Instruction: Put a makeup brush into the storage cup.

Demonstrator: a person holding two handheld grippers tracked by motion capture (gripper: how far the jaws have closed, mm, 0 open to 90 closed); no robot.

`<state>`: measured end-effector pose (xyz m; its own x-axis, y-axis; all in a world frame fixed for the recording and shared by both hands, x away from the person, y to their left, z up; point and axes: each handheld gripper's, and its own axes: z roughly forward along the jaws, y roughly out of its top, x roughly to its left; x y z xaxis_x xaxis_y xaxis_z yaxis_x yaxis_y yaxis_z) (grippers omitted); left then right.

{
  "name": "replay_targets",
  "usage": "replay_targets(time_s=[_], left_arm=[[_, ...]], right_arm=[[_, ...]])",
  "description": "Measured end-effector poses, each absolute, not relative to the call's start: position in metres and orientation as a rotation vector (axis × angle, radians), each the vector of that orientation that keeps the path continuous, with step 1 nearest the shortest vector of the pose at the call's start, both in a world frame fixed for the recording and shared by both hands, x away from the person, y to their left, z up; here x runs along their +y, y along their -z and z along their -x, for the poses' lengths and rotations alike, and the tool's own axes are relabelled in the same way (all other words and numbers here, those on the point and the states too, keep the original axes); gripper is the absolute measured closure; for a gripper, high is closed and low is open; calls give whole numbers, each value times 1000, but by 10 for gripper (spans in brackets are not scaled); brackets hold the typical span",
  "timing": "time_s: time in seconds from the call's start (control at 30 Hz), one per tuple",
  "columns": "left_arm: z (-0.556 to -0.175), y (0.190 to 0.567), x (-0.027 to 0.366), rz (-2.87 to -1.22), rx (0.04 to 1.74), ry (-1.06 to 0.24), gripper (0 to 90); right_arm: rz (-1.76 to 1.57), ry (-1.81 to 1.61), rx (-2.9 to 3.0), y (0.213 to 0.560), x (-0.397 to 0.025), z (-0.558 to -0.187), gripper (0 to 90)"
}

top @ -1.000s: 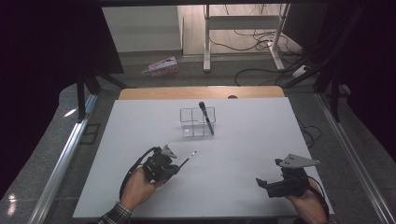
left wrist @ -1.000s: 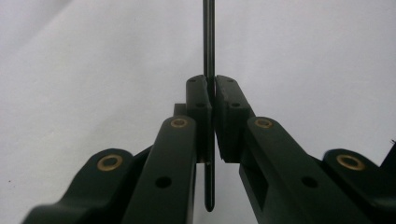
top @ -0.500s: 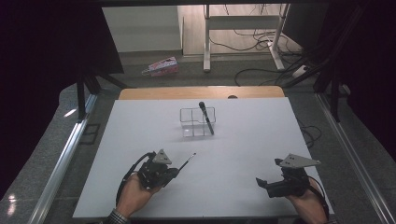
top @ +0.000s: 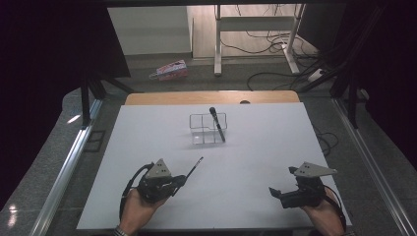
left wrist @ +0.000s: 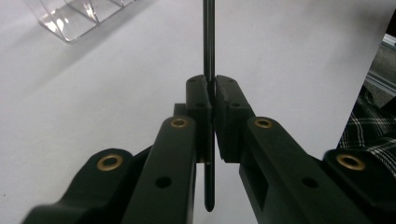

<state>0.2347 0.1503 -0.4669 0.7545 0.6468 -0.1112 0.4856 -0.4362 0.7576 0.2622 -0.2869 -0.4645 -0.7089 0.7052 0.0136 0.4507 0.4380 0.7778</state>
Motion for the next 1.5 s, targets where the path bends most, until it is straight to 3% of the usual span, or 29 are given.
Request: replay_targets(time_s=[0.47, 1.5], left_arm=[[-217, 465, 162, -1996, 819, -285, 858], [-217, 466, 148, -1984, 760, -275, 858]], right_arm=[[-982, -1185, 2371, 462, -288, -262, 0], [-909, -1308, 2412, 453, -264, -267, 0]])
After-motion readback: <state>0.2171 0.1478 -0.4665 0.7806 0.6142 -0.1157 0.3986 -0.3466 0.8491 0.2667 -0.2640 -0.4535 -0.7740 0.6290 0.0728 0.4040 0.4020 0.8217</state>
